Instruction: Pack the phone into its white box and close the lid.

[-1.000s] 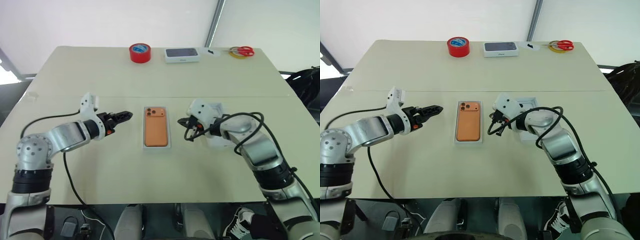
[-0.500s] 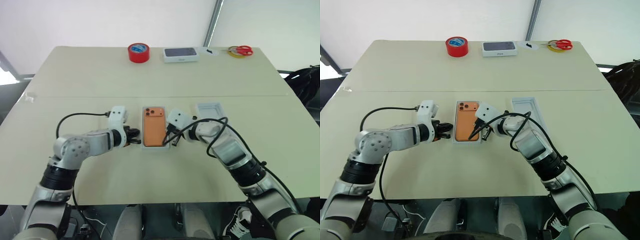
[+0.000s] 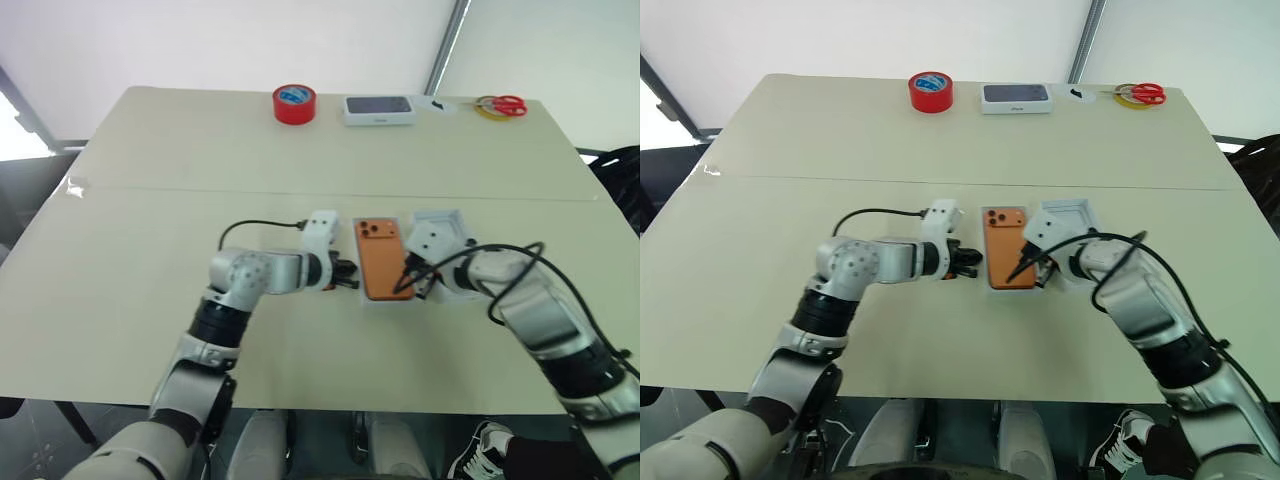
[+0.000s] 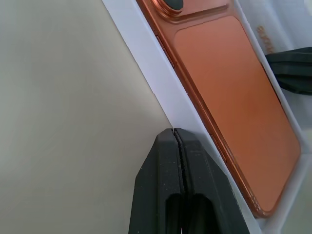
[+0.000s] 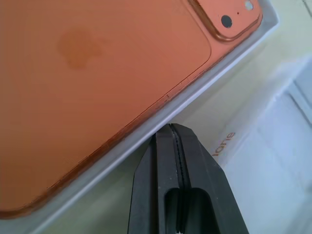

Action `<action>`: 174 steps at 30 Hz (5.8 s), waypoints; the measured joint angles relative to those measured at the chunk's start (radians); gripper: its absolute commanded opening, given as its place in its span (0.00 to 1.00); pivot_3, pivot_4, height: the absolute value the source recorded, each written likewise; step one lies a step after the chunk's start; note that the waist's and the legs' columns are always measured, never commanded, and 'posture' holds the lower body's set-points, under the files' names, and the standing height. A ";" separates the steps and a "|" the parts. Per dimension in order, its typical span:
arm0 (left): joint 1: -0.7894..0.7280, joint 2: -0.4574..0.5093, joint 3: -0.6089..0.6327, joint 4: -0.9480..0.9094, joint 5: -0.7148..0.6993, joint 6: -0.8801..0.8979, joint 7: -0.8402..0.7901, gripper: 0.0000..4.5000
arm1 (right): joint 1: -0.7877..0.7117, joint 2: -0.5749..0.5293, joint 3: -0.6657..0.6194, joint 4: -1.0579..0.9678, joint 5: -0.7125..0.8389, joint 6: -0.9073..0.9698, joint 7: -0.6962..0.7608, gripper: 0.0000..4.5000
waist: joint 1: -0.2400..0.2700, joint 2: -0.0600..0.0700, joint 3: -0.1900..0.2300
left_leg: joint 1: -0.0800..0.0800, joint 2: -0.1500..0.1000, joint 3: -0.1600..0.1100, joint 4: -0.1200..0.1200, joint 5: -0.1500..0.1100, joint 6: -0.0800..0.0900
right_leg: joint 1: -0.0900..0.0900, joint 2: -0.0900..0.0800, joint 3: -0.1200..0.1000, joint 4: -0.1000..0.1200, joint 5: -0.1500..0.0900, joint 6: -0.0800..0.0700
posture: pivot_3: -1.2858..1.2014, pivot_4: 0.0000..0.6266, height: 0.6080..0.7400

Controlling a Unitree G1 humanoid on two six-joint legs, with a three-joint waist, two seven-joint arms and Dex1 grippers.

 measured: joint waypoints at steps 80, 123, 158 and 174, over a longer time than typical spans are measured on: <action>0.391 0.409 0.043 -0.349 0.486 -0.704 -0.750 0.00 | -0.460 0.102 -0.455 0.466 1.302 0.695 -0.394 0.01 | -0.031 0.006 0.002 | 0.004 0.005 0.003 0.002 -0.001 0.002 | -0.002 0.001 0.005 0.011 0.002 0.003 | 0.52 0.24 1.00; 0.188 0.097 -0.138 -0.112 0.674 -0.746 -0.682 0.00 | -0.134 -0.331 -0.107 0.016 1.036 0.192 -0.505 0.00 | -0.029 0.006 0.002 | 0.002 0.006 0.005 0.003 -0.002 0.005 | -0.005 0.004 0.008 0.011 0.001 0.005 | 0.52 0.24 1.00; 0.119 0.081 -0.217 -0.066 0.742 -0.569 -0.742 0.00 | -0.056 -0.177 -0.113 -0.043 0.531 0.198 -0.208 0.00 | -0.026 0.006 0.002 | 0.002 0.004 0.005 0.003 -0.002 0.005 | -0.005 0.001 0.008 0.013 0.001 0.006 | 0.52 0.24 1.00; 0.119 0.079 -0.248 -0.066 0.750 -0.572 -0.763 0.00 | 0.012 -0.178 -0.136 -0.064 0.484 0.213 -0.177 0.00 | -0.025 0.006 0.002 | 0.002 0.004 0.005 0.004 -0.002 0.005 | -0.005 0.001 0.008 0.013 0.001 0.005 | 0.52 0.24 1.00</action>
